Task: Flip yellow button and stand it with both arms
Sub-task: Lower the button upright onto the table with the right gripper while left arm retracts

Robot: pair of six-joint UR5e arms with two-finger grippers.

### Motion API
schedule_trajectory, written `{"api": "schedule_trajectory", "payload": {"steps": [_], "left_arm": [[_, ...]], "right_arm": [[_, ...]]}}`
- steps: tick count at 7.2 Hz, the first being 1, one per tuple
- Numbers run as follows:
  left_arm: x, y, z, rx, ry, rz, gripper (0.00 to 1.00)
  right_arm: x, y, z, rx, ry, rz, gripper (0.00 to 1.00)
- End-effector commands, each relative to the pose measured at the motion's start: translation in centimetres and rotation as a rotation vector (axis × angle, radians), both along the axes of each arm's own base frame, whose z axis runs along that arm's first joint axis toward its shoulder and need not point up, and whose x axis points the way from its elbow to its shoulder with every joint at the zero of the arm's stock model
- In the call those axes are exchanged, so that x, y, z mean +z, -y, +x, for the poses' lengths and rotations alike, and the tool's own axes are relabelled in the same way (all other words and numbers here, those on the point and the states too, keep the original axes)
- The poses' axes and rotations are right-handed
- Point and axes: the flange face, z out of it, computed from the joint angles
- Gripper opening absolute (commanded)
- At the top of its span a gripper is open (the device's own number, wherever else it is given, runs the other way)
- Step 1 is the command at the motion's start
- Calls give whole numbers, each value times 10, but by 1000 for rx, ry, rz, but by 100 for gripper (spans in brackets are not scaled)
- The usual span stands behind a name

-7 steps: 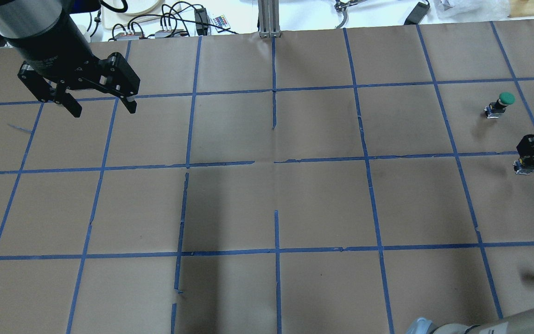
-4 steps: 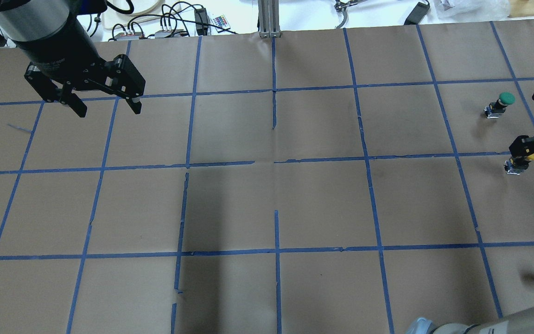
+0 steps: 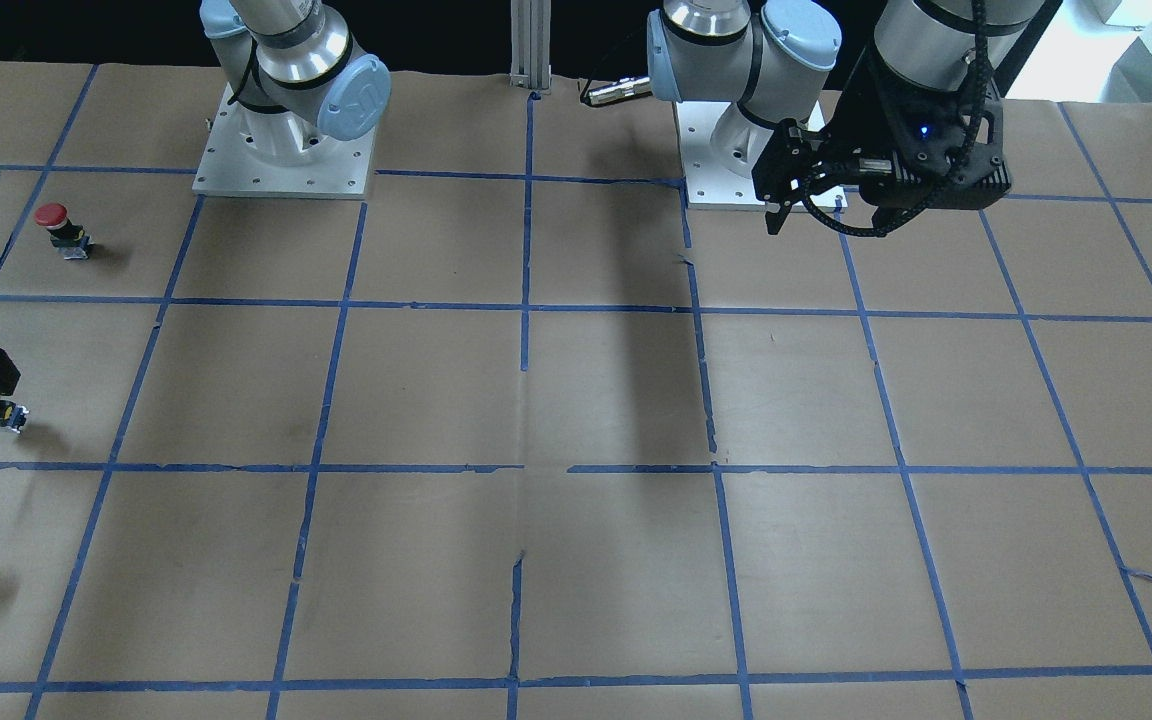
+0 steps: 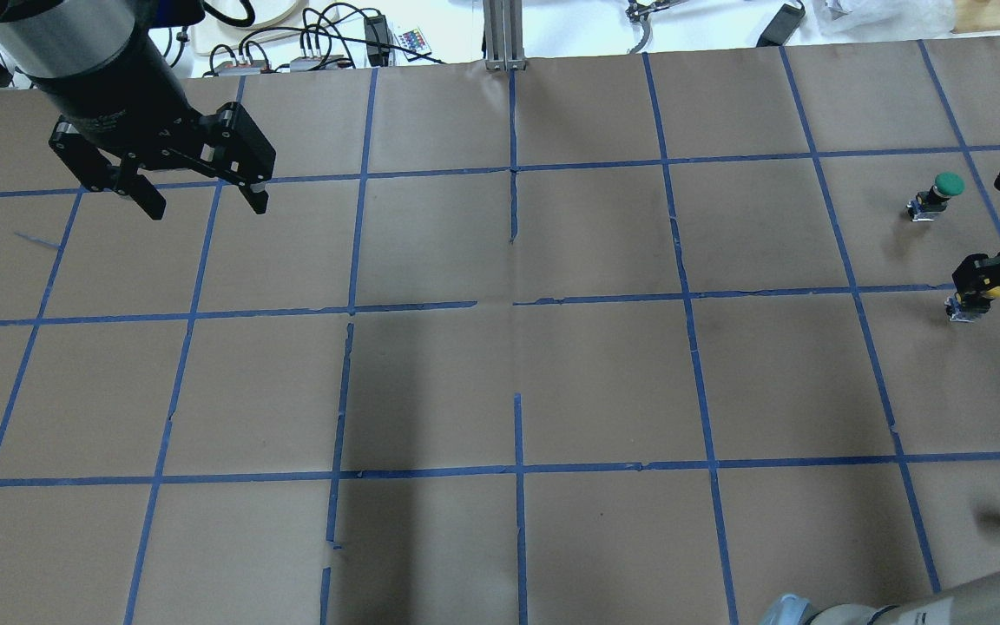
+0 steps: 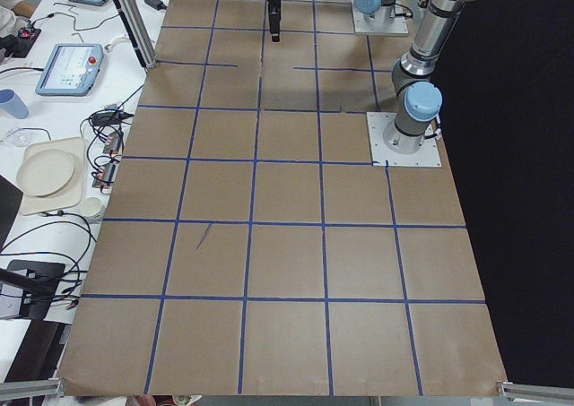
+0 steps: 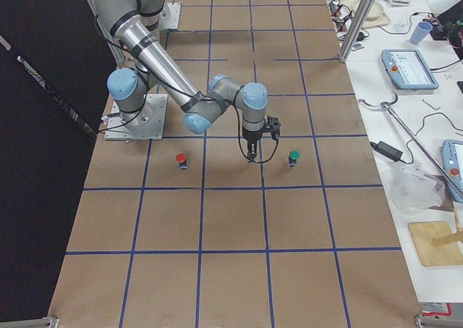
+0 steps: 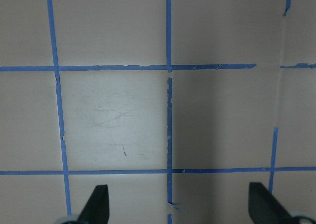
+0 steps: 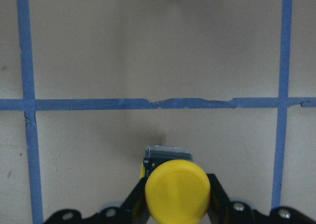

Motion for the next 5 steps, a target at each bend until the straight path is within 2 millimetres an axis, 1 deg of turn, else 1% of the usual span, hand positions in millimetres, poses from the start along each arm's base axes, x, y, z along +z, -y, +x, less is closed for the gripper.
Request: {"api": "schedule_trajectory", "payload": {"steps": [1,2,4,5], "left_arm": [[-9,2,0,-2,3,18,100],[-5,1,2,-1,9,12,100],[0,3,3,-15,23,0,100],[2,2,3,-17,21,-3,100]], "right_arm": [[-6,-4,3,-6,11,15,26],[-6,-4,3,-5,10,14,33],[-6,-5,1,-8,8,14,42],[-5,-5,1,-8,7,9,53]]}}
